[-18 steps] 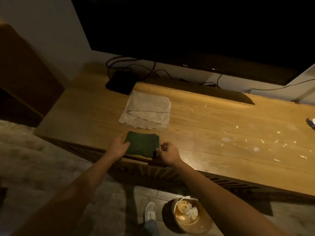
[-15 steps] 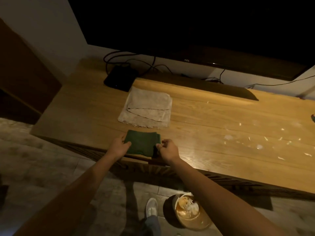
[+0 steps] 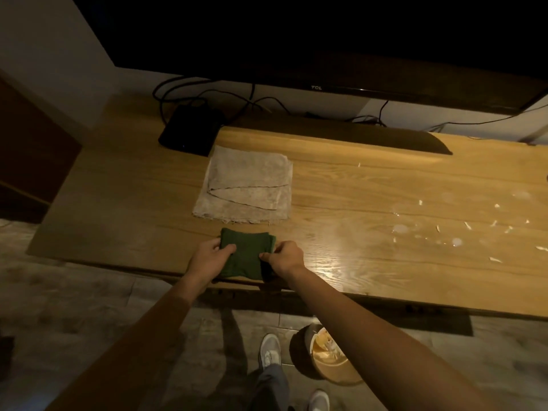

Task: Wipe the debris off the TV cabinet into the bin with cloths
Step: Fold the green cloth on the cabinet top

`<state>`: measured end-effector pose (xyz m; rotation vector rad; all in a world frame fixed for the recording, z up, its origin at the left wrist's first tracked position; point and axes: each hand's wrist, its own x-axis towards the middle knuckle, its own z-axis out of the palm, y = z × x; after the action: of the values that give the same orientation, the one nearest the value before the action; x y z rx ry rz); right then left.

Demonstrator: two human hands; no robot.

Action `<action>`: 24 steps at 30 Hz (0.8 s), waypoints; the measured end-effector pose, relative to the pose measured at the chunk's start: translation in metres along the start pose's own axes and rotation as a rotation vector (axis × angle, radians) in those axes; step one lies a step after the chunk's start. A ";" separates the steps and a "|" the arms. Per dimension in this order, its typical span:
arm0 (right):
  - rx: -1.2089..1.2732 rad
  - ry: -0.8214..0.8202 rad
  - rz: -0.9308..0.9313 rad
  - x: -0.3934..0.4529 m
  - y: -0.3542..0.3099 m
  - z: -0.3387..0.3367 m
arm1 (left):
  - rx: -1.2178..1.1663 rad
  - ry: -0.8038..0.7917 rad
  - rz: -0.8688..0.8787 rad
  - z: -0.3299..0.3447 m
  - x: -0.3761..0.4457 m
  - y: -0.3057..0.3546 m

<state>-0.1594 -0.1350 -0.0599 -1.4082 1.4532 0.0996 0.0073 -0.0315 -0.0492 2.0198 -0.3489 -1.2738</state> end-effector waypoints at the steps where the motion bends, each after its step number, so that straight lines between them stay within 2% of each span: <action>1: 0.024 -0.005 0.008 0.000 0.000 -0.002 | -0.002 0.014 0.026 0.000 -0.001 0.002; 7: 0.254 0.023 0.001 -0.014 0.012 -0.018 | -0.096 -0.021 0.085 0.014 -0.015 0.023; 12: 0.426 0.051 -0.034 -0.032 0.035 -0.051 | -0.081 -0.102 0.157 0.044 -0.026 0.040; 24: 0.556 0.253 -0.135 -0.076 0.136 -0.175 | -0.027 -0.322 0.200 0.180 -0.060 0.057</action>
<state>-0.3866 -0.1614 -0.0082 -1.0747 1.4358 -0.5476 -0.1695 -0.1145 -0.0164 1.7066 -0.6635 -1.4656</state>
